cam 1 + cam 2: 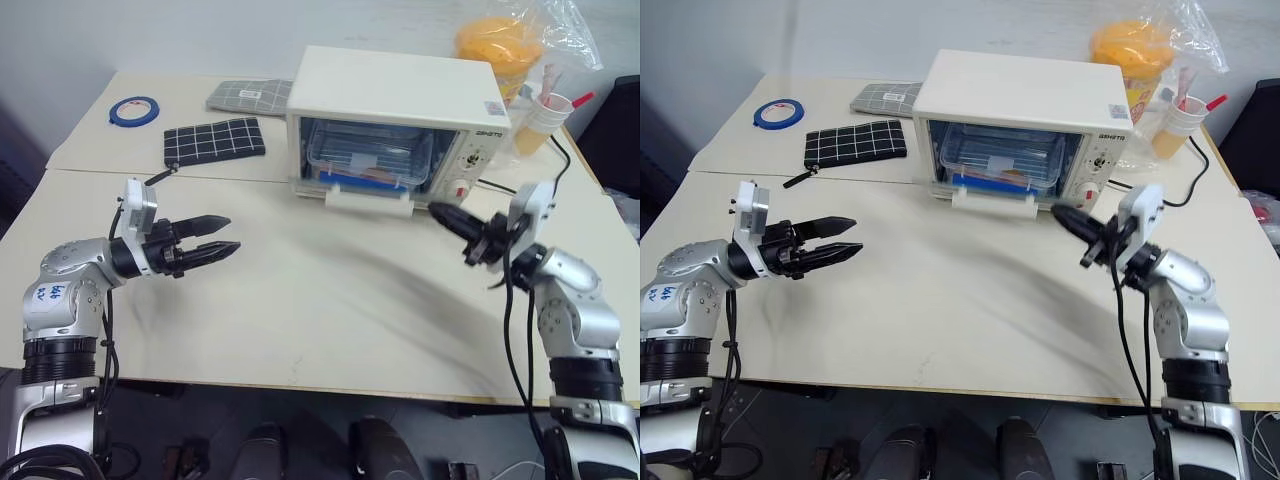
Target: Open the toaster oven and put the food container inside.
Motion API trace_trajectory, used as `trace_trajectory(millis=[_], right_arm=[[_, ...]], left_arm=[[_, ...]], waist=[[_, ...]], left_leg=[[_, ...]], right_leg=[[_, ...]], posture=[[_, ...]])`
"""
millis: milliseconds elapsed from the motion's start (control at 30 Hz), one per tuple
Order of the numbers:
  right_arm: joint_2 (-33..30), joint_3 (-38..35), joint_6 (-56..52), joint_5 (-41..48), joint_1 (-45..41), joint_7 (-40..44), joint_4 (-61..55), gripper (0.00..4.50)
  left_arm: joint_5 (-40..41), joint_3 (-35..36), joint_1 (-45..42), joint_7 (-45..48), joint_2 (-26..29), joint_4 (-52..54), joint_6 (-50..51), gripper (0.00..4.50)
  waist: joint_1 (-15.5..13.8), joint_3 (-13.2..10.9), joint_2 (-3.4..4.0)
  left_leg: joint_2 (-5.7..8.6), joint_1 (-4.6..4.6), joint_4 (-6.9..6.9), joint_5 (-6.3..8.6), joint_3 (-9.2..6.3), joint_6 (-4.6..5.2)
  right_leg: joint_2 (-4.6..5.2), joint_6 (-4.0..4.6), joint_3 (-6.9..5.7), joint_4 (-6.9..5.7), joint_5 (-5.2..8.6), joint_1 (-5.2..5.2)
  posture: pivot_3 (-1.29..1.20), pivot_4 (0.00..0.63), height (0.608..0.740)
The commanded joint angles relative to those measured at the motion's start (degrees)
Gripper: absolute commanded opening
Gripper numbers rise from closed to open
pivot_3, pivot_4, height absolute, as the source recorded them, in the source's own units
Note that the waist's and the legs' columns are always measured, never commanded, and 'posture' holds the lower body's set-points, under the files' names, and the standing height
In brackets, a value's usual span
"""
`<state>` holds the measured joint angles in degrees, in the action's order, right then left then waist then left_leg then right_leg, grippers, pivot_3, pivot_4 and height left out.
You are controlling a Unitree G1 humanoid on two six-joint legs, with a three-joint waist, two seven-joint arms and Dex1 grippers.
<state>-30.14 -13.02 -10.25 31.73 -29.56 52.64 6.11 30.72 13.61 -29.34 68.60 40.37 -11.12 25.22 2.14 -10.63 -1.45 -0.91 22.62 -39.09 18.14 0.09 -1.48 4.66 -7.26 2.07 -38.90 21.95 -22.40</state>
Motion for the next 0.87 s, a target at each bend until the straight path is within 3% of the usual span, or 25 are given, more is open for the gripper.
trace_trajectory(millis=[33, 100, 233, 433, 567, 700, 867], right_arm=[[1.71, -2.72, -0.29, 2.54, -7.10, -3.63, 1.82, 0.00], [1.37, -3.48, -1.49, 3.35, -9.81, -3.52, 4.65, 0.19], [-2.42, -3.84, -3.89, 3.98, -9.08, -0.18, 4.17, 1.23], [-14.13, -1.59, -4.54, 1.54, 7.43, 11.51, -11.19, 3.25], [-17.08, -3.59, -0.95, 0.50, 20.26, 15.18, -19.03, 4.48], [-15.74, -4.57, 8.67, -3.88, 32.95, 17.71, -20.37, 4.48], [-11.82, -3.91, 13.74, -5.62, 36.72, 14.78, -19.39, 4.48]], left_arm=[[2.00, 1.17, -0.13, -1.27, 0.02, 2.95, 0.81, 4.19], [1.85, 0.95, -0.39, -1.39, 0.11, 2.75, 0.62, 4.48], [-0.41, 0.63, -0.16, -1.95, 0.79, 1.91, -2.35, 4.50], [-8.10, 0.56, 6.67, -2.14, 4.54, 0.55, -14.58, 4.50], [-10.33, 2.31, 14.48, -1.51, 6.54, 1.02, -22.49, 4.50], [-9.31, 4.91, 21.40, -2.67, 7.42, 3.67, -23.42, 4.50], [-7.56, 6.83, 28.64, -4.21, 6.26, 10.20, -21.88, 4.50]], waist=[[0.19, -0.01, 0.01], [0.20, -0.01, 0.01], [-0.22, -0.01, 0.01], [-0.49, -0.01, 0.04], [0.00, -0.01, 0.05], [-0.50, -0.02, 0.04], [-0.49, -0.04, 0.07]], left_leg=[[0.01, 0.00, 0.00, 0.00, 0.02, 0.00], [-0.01, 0.01, 0.01, 0.00, -0.01, 0.00], [0.01, 0.07, 0.08, 0.00, -0.05, 0.00], [0.09, 0.43, 0.03, 0.07, -0.14, 0.11], [0.02, 0.36, 0.08, 0.09, -0.09, 0.13], [-0.01, 0.14, 0.08, 0.18, -0.11, 0.33], [-0.01, -0.83, 0.64, 0.27, -0.17, 0.47]], right_leg=[[0.00, 0.00, 0.01, -0.02, 0.00, -0.02], [0.00, 0.00, -0.01, 0.00, 0.00, -0.02], [0.02, 0.00, -0.08, -0.02, 0.00, 0.00], [0.06, 0.00, -0.19, 0.16, 0.00, -0.11], [0.03, 0.00, -0.13, 0.28, 0.00, -0.10], [0.01, 0.11, -0.11, 0.31, -0.07, 0.06], [0.14, 0.17, -0.08, 1.01, -0.17, 1.18]], posture=[[0.00, 0.150, 0.740], [0.00, 0.150, 0.740], [0.00, 0.150, 0.740], [0.00, 0.150, 0.740], [0.00, 0.150, 0.740], [0.00, 0.150, 0.740], [0.00, 0.150, 0.740]])
